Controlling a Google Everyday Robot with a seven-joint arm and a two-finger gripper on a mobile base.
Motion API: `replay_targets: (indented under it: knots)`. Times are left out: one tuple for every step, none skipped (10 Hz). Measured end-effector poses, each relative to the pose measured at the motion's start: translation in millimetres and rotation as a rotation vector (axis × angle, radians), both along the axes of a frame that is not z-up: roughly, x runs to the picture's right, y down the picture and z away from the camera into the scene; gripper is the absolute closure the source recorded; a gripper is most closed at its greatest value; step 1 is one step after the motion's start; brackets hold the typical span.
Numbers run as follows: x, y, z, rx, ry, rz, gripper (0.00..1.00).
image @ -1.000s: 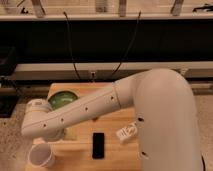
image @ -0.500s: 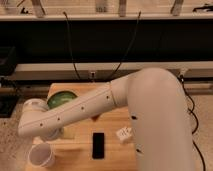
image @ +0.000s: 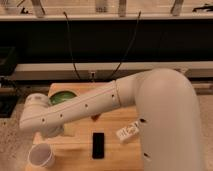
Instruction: Pick up the ceramic cup
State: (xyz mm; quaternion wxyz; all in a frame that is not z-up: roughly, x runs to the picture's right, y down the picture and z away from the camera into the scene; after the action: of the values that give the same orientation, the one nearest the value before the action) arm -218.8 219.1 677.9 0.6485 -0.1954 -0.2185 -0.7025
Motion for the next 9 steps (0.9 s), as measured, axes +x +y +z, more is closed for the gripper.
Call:
replay_targets:
  knots:
    - [-0.1,-2.4,-5.8,-0.005,-0.013,-0.001,0.20]
    - [-0.5,-2.7,-11.8,-0.011,-0.028,-0.007,0.20]
    - [0.5,-1.8,-16.0,-0.017,-0.037,-0.011,0.20]
    - [1.3,-0.5,-20.4,-0.023,-0.047,-0.015,0.20]
    - [1.2,0.8,-24.3,-0.026,-0.056,-0.020,0.20]
    - [0.3,4.9,-30.7,-0.031,-0.069,-0.034,0.20]
    - [-0.5,8.6,-35.4,-0.038,-0.080,-0.044,0.20]
    - [-0.4,11.7,-39.5,-0.041,-0.089,-0.055,0.20]
    - [-0.2,15.0,-42.6,-0.046,-0.097,-0.064,0.20]
